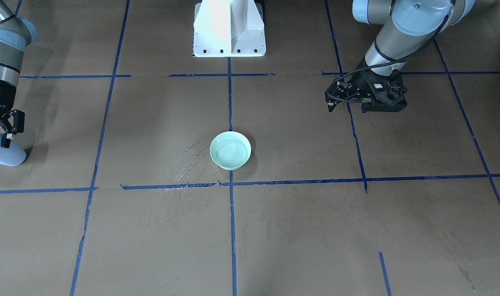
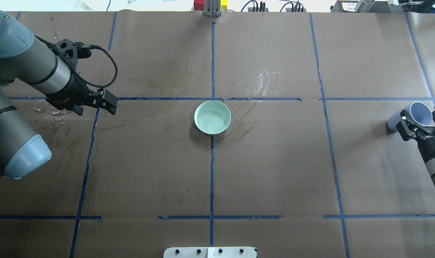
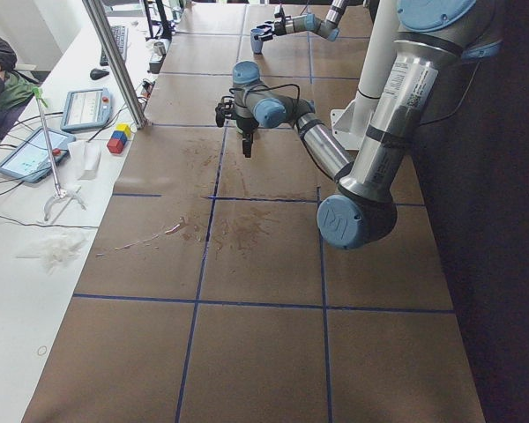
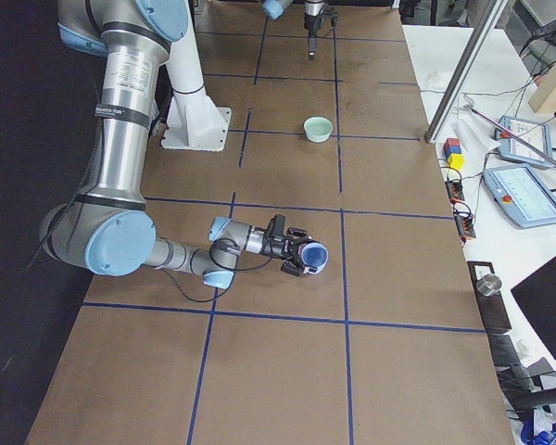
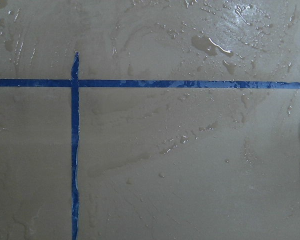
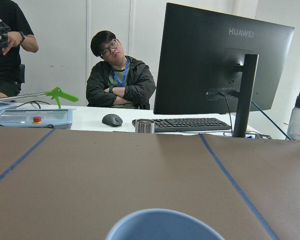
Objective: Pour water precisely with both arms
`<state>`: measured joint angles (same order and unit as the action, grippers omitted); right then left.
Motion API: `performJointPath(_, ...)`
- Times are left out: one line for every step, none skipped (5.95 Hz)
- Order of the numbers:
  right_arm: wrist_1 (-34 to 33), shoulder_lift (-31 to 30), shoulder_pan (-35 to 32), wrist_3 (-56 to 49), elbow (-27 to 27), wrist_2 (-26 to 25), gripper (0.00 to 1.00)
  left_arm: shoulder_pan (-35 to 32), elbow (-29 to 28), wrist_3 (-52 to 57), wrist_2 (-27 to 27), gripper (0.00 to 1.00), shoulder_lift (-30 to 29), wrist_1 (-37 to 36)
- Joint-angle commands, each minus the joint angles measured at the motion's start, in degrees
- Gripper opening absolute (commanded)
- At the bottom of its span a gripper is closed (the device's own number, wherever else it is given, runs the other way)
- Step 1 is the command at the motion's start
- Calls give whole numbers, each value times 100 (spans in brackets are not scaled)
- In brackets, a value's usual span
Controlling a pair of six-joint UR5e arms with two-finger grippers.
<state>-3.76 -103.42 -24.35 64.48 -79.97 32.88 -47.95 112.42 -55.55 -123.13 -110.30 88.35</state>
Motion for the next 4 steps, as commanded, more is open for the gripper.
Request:
performJointPath(7,-3,-17,-153,-228,17,100,-4,0,0,0,100,9,-2)
performJointPath(16,-3,-17,-224,-299,8,100,5,0,0,0,100,9,-2)
performJointPath(16,-20,-34,-286,-352,17,100,5,0,0,0,100,9,7)
performJointPath(16,-107,-34,-495,-570,35,100,5,0,0,0,100,9,7)
